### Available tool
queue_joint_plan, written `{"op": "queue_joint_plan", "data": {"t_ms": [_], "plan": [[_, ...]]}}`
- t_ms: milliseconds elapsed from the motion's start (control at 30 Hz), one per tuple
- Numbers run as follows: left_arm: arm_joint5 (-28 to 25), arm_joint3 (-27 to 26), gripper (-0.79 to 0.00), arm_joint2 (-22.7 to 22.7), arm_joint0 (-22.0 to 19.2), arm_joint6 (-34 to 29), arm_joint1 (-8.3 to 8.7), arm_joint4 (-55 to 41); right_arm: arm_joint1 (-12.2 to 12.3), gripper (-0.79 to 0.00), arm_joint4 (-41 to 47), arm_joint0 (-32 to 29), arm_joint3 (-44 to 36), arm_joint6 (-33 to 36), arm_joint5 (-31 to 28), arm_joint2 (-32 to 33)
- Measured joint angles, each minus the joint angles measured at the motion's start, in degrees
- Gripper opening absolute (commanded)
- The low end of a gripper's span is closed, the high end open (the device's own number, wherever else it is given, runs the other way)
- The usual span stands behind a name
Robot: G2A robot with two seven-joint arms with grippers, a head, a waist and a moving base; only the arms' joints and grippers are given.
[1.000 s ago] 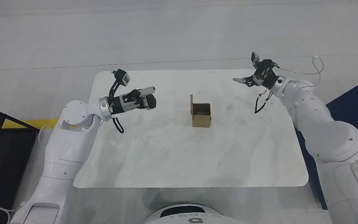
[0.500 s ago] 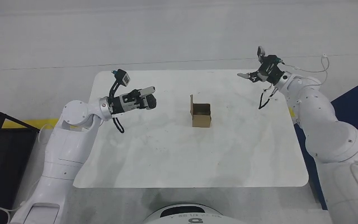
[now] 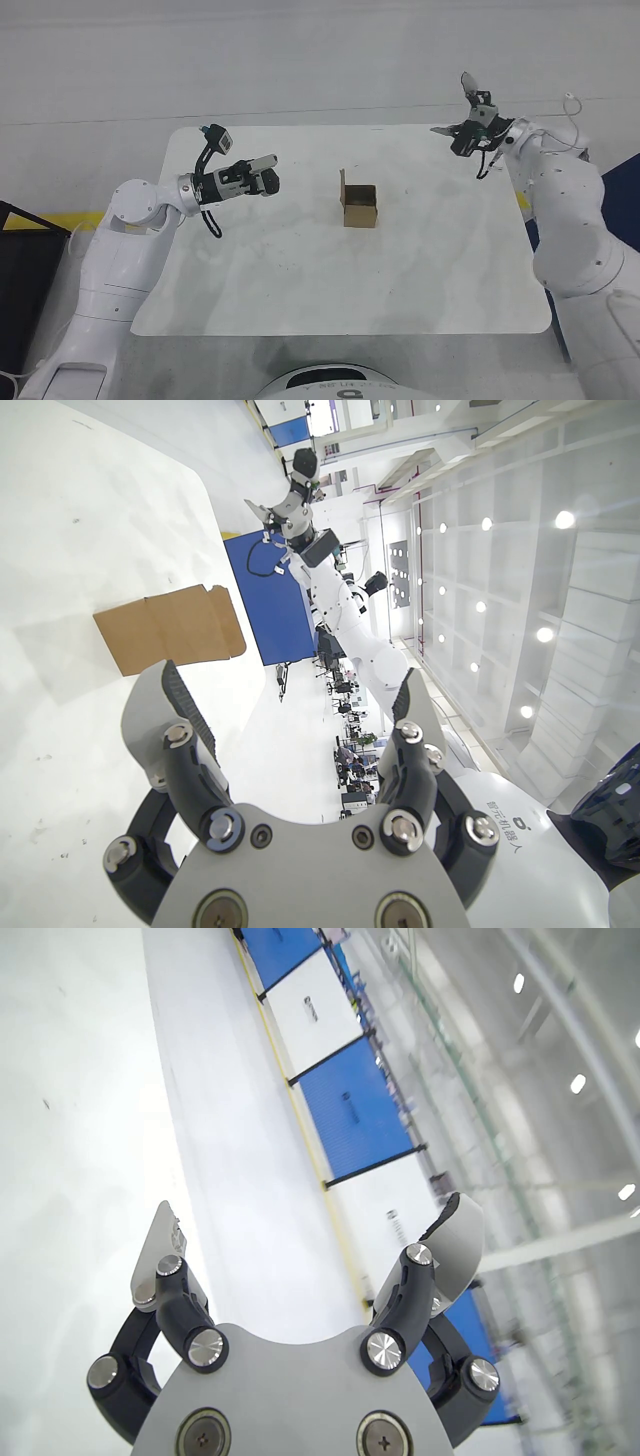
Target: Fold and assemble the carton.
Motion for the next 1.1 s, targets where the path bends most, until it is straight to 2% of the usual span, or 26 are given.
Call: {"op": "queue_joint_plan", "data": {"t_ms": [100,233,600,667,767,867,933,1100], "plan": [[0.00,0.00,0.000,0.00,0.00,0.00,0.00,0.00,-1.08,0.000,-1.77,-3.39,-7.68,1.32,11.13,-2.03],[0.00,0.00,0.000,0.00,0.00,0.00,0.00,0.00,-2.54,0.000,-1.82,-9.65,-19.18,2.68,20.02,-4.68],[0.00,0.00,0.000,0.00,0.00,0.00,0.00,0.00,-2.64,0.000,-1.68,-10.22,-20.26,2.59,19.64,-4.98],[0.00,0.00,0.000,0.00,0.00,0.00,0.00,0.00,-3.06,0.000,-2.66,-10.88,-23.21,2.29,22.39,-7.12],[0.00,0.00,0.000,0.00,0.00,0.00,0.00,0.00,-3.49,0.000,-4.34,-14.60,-34.29,0.37,32.03,-13.82],[0.00,0.00,0.000,0.00,0.00,0.00,0.00,0.00,-2.03,0.000,-7.79,-21.70,-47.72,7.54,39.79,-20.87],[0.00,0.00,0.000,0.00,0.00,0.00,0.00,0.00,-0.10,0.000,-9.82,-25.85,-54.73,12.93,43.95,-24.47],[0.00,0.00,0.000,0.00,0.00,0.00,0.00,0.00,5.90,0.000,-19.49,-32.27,-63.35,26.06,56.69,-30.93]]}}
